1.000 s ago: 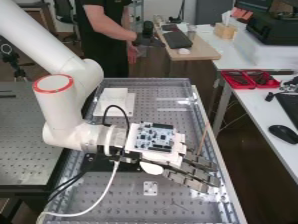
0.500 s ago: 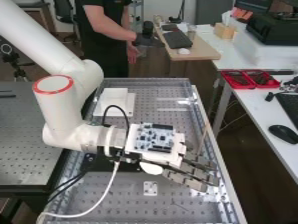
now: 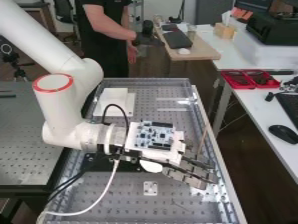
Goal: Grab the drill bit and place it in the clear container
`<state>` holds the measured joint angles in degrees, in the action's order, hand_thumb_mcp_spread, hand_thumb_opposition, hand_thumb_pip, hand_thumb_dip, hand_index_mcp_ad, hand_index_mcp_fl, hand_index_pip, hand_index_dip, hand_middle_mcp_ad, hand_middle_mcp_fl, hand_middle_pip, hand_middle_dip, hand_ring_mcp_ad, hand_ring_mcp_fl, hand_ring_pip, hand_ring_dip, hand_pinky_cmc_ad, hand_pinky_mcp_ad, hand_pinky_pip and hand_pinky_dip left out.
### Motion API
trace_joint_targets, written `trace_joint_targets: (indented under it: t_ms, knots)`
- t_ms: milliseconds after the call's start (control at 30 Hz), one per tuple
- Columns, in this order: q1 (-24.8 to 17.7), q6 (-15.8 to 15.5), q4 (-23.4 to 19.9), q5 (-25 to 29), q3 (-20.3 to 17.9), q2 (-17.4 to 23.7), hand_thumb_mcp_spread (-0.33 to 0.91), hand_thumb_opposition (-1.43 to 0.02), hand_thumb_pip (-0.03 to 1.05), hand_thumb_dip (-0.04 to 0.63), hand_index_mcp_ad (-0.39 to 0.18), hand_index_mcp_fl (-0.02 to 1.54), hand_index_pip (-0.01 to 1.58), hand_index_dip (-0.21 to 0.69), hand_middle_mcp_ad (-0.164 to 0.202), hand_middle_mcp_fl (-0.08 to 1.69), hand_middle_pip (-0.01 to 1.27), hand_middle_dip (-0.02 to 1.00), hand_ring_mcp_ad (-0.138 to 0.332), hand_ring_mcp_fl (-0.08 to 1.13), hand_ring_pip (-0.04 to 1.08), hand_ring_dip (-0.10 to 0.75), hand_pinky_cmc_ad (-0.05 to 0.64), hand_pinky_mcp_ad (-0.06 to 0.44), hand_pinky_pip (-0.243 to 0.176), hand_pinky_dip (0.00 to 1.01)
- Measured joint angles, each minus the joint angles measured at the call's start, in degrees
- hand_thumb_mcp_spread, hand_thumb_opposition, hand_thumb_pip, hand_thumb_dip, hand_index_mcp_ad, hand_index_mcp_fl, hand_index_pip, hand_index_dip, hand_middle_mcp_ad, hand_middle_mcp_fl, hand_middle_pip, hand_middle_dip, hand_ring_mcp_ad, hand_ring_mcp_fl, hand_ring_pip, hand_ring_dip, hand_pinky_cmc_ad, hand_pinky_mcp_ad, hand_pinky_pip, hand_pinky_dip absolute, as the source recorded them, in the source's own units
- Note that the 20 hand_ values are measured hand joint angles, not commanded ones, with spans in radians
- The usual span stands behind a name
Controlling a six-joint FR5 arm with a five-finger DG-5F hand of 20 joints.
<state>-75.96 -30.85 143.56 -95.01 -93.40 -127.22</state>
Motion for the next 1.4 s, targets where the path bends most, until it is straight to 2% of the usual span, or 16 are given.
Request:
trace_joint_targets:
  t_ms: [200,367,1067,1233,1300,1400]
  knots:
    - [-0.2,0.6,0.0,-0.4,-0.1,0.1,0.53,-0.88,0.6,0.253,-0.127,0.42,1.24,0.14,0.093,0.21,0.13,0.19,0.199,0.08,0.09,-0.023,0.312,0.166,-0.091,0.18]
    - [-0.4,0.4,-0.2,-0.7,0.0,-0.1,0.53,-0.88,0.6,0.253,-0.126,0.42,1.23,0.138,0.082,0.21,0.13,0.19,0.199,0.07,0.09,-0.023,0.312,0.166,-0.091,0.18]
    - [0.1,-0.3,0.5,-1.1,0.7,-0.8,0.53,-0.88,0.58,0.253,-0.124,0.48,1.23,0.141,0.08,0.21,0.13,0.19,0.199,0.07,0.09,-0.023,0.312,0.166,-0.091,0.18]
    - [0.1,-0.1,0.3,-1.0,0.9,-0.9,0.53,-0.89,0.58,0.253,-0.124,0.5,1.26,0.138,0.08,0.21,0.13,0.19,0.199,0.07,0.09,-0.023,0.312,0.166,-0.091,0.18]
    - [0.1,0.1,0.1,-0.9,0.8,-1.0,0.55,-0.9,0.58,0.253,-0.134,0.57,1.34,0.126,0.08,0.21,0.13,0.19,0.199,0.08,0.09,-0.023,0.312,0.166,-0.091,0.18]
    - [0.0,0.2,-0.3,-0.7,0.8,-1.1,0.55,-0.91,0.57,0.251,-0.134,0.58,1.34,0.129,0.08,0.25,0.13,0.19,0.199,0.08,0.09,-0.023,0.312,0.166,-0.091,0.18]
